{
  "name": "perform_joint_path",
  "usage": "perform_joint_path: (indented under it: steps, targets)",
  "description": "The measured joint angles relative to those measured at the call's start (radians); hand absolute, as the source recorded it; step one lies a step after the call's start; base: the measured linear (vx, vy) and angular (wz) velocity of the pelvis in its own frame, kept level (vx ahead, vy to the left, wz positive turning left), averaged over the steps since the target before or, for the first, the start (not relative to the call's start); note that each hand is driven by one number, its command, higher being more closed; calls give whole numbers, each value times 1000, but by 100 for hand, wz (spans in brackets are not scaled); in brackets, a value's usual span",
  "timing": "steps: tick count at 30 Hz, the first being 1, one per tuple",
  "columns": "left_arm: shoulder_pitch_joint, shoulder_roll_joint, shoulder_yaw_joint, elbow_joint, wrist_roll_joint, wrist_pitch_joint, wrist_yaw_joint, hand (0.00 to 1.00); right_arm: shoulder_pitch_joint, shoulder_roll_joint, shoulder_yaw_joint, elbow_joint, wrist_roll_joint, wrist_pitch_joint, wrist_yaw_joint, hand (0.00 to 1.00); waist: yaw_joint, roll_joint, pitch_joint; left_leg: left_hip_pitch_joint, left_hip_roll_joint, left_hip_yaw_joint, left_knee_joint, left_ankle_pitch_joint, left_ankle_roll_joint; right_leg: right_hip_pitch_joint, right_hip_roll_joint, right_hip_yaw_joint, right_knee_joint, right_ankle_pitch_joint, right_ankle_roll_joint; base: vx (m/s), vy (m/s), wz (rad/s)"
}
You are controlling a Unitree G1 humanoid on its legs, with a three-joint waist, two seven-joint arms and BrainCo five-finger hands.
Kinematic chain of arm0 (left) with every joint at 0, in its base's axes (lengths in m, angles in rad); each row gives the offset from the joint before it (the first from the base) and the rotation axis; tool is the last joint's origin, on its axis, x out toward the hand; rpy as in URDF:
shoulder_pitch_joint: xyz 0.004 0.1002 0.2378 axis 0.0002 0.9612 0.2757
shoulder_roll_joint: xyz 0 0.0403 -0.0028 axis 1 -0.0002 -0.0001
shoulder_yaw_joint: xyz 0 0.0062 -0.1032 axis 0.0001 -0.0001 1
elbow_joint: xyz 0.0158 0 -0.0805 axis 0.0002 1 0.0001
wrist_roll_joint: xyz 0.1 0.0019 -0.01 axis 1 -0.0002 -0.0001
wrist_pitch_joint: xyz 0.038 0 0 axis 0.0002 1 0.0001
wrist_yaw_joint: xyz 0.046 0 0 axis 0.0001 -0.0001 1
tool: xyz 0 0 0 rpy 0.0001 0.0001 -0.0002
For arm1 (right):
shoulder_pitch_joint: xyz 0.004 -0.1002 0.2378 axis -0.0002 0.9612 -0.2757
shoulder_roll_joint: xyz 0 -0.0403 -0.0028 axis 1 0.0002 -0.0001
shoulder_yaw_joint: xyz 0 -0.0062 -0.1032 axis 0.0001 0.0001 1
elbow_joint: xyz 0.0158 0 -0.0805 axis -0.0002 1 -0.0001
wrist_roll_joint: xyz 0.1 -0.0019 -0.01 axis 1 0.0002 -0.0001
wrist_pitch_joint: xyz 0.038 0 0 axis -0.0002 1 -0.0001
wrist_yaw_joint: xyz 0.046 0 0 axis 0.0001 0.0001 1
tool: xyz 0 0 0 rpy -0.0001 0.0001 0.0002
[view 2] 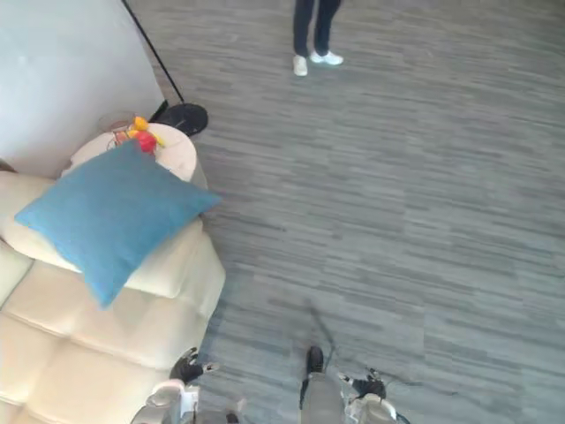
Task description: Pick up cushions and gather them together orderly.
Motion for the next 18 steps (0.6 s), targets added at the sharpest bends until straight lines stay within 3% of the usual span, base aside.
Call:
perform_joint_path:
  steps: [1, 3, 5, 7, 9, 10, 11, 13, 15, 18]
  targets:
    - [3, -8, 14, 0, 0, 0, 0, 0, 5, 1, -1, -1, 0, -1, 0, 0, -2, 5, -1, -37, 15, -15, 77, 2, -2, 15, 2, -23, 5, -20, -7, 362, -358, 93]
    - [3, -27, 41, -18, 0, -1, -2, 0, 27, -1, -6, -4, 3, -1, -2, 0, 3, 11, 9, -216, 102, -1, 459, 66, 12, 125, 29, -111, -31, -63, -42, 347, -319, 99]
    - [-1, -19, 40, -42, -2, -8, -3, 0, 31, 4, -2, -6, 3, -5, -2, 0, 35, 0, 20, -274, 147, 110, 576, 57, 29, 238, 39, -156, -99, -72, -57, 289, -197, 49]
    - [-1, -23, 25, -49, -1, -21, -7, 0, 31, 8, -1, -14, 4, -11, -2, 0, 35, -3, 19, -309, 131, 182, 522, 53, 35, 292, 33, -188, -160, -70, -53, 244, -130, 52]
    - [-11, -23, 18, -46, 1, -20, -11, 0, 25, 17, -2, -26, 34, -11, -2, 0, 39, -1, 18, -336, 93, 273, 323, 68, 51, 333, 22, -235, -205, -70, -44, 276, -37, 59]
    - [-12, -23, 16, -44, 4, -19, -11, 0, 30, 17, -5, -26, 35, -11, -3, 0, 38, 0, 18, -337, 78, 313, 228, 93, 54, 343, 17, -259, -212, -72, -37, 277, 21, 78]
    - [-16, -24, 4, -37, 10, -18, -12, 0, 29, 19, -15, -30, 39, -12, -3, 0, 38, 5, 16, -330, 67, 408, 95, 202, 64, 352, 14, -289, -210, -87, -15, 280, 55, 97]
    - [-31, -11, -23, -23, 12, -16, -12, 0, 31, 38, -39, -30, 42, -11, -6, 0, 31, -11, 18, -296, 36, 524, 16, 202, 94, 366, -9, -324, -212, -98, 3, 337, 106, 98]
    - [-35, 7, -20, -25, 11, -15, -15, 0, 20, 55, -35, -41, 42, -12, -5, 0, 50, -44, 13, -289, -3, 516, -17, 201, 108, 382, -23, -319, -240, -95, 13, 258, 82, 49]
    - [-28, 17, -19, -18, 10, -14, -17, 0, 14, 52, -26, -39, 39, -14, -1, 0, 50, -52, 14, -230, -35, 511, -30, 178, 130, 412, -57, -306, -167, -106, 44, 231, 71, 23]
